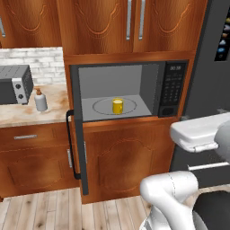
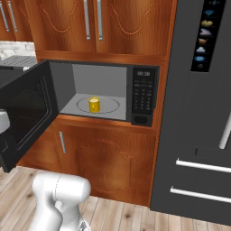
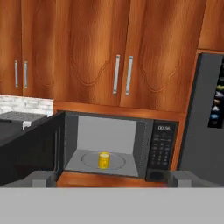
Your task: Pick the mug from the counter and place it inside the microwave. Then close the microwave.
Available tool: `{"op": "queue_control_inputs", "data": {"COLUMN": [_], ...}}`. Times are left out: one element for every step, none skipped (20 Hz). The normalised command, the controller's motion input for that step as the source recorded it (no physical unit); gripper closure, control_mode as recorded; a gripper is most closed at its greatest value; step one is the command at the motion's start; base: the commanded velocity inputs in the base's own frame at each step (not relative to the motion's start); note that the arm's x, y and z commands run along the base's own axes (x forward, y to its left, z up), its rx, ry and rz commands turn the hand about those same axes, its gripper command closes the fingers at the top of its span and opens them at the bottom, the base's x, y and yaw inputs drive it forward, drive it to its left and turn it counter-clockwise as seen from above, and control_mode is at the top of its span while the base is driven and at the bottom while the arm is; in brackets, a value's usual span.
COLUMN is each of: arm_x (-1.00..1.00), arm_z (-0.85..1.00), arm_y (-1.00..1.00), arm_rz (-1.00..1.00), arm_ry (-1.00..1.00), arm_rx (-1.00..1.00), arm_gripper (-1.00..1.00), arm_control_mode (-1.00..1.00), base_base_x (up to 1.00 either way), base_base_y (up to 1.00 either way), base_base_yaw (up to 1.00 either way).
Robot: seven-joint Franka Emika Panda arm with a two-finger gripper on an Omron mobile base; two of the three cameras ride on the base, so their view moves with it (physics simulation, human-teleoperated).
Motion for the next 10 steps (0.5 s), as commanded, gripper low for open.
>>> {"op": "queue_control_inputs", "data": {"arm_x": [-0.64, -0.60, -0.59, -0.50, -0.46, -0.44, -0.40, -0.31, -0.23, -0.14], "arm_z": [0.04, 0.09, 0.06, 0.00, 0.00, 0.00, 0.00, 0.00, 0.00, 0.00], "arm_y": [0.15, 0.16, 0.14, 0.12, 0.14, 0.15, 0.19, 0.23, 0.27, 0.28], "arm_rz": [-0.09, -0.11, -0.12, -0.13, -0.14, -0.14, -0.14, -0.14, -0.15, -0.17], "arm_ry": [-0.25, -0.22, -0.20, -0.18, -0.17, -0.20, -0.22, -0.21, -0.20, -0.17], "arm_rx": [-0.01, -0.02, -0.03, -0.04, -0.05, -0.06, -0.07, -0.09, -0.09, -0.09], "arm_gripper": [-1.00, -1.00, -1.00, -1.00, -1.00, -1.00, -1.00, -1.00, -1.00, -1.00], "arm_control_mode": [-1.00, -1.00, -1.00, -1.00, -1.00, -1.00, -1.00, -1.00, -1.00, -1.00], "base_base_x": [0.00, 0.00, 0.00, 0.00, 0.00, 0.00, 0.00, 0.00, 0.00, 0.00], "base_base_y": [0.00, 0.00, 0.00, 0.00, 0.00, 0.00, 0.00, 0.00, 0.00, 0.00], "base_base_yaw": [0.00, 0.00, 0.00, 0.00, 0.00, 0.00, 0.00, 0.00, 0.00, 0.00]}}
